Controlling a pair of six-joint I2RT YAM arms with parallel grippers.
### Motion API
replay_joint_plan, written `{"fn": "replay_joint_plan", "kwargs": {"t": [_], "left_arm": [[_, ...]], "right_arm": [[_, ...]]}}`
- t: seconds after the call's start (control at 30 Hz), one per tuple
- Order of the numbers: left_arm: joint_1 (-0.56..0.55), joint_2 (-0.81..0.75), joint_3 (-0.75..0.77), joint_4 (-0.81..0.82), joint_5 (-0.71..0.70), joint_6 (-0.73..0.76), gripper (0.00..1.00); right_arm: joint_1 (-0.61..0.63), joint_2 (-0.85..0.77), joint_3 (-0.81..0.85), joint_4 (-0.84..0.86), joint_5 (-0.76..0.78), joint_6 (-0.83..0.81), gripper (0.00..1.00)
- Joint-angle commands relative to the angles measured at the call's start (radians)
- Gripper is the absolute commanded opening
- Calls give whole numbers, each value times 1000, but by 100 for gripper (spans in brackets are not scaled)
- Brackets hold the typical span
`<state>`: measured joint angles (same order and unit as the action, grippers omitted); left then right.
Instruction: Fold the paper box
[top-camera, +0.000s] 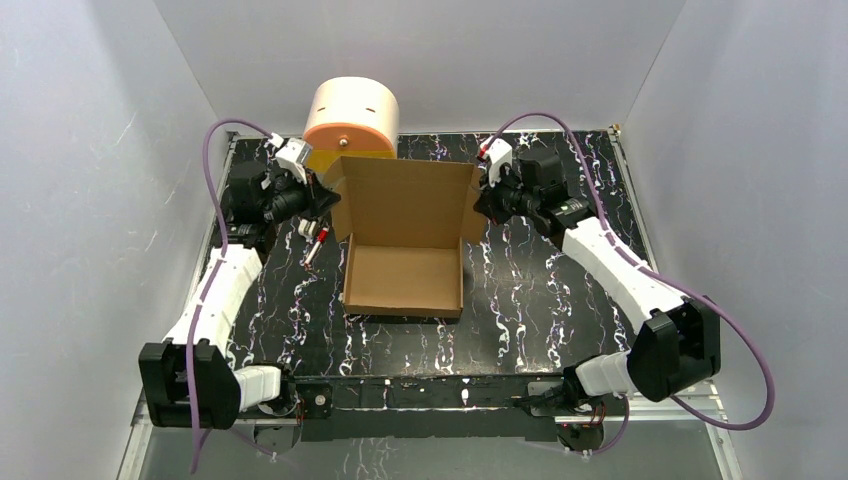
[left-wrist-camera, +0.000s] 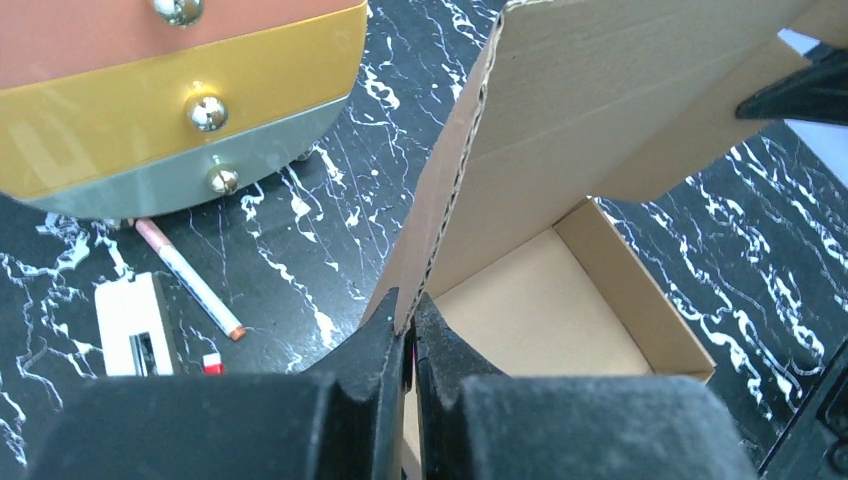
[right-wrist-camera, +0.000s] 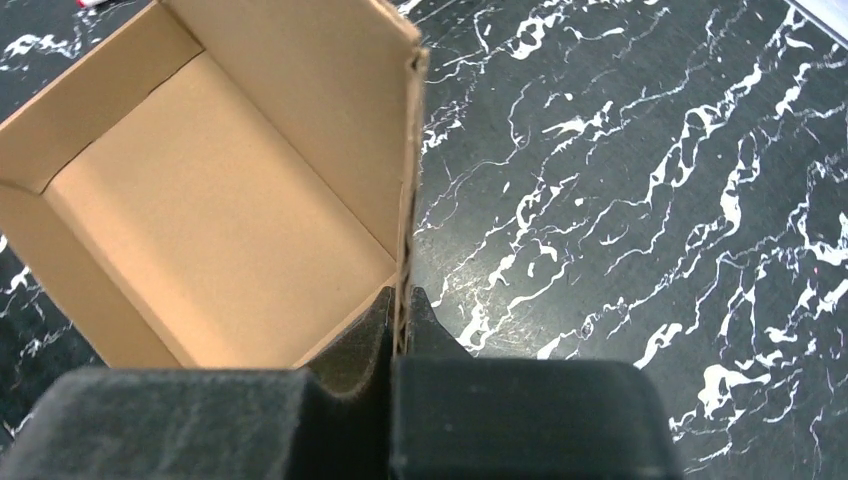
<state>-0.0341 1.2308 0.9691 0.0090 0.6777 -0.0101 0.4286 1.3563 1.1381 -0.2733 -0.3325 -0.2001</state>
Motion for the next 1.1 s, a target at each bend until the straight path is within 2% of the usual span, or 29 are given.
{"fn": "replay_joint_plan", "kwargs": {"t": [0.0,0.13,0.27,0.53,0.7,1.07], "left_arm": [[-76,-77,-34,63,-179,-159,0],[-147,-81,-41,67,-333,-257,0],[-193,-75,-50,97,-424,-367,0],[-322,-53,-51,147,-572,-487,0],[-377,-50,-72,169,-625,-522,0],[-445,-64,-144,234,-716,-592,0]], "right_arm": [[76,-27,2,113,185,134,0],[163,-8,18,118,345,188,0],[232,6,29,132,523,263,0],[305,57,87,124,737,426,0],[318,75,115,122,835,511,0],[364,68,56,192,911,603,4]]}}
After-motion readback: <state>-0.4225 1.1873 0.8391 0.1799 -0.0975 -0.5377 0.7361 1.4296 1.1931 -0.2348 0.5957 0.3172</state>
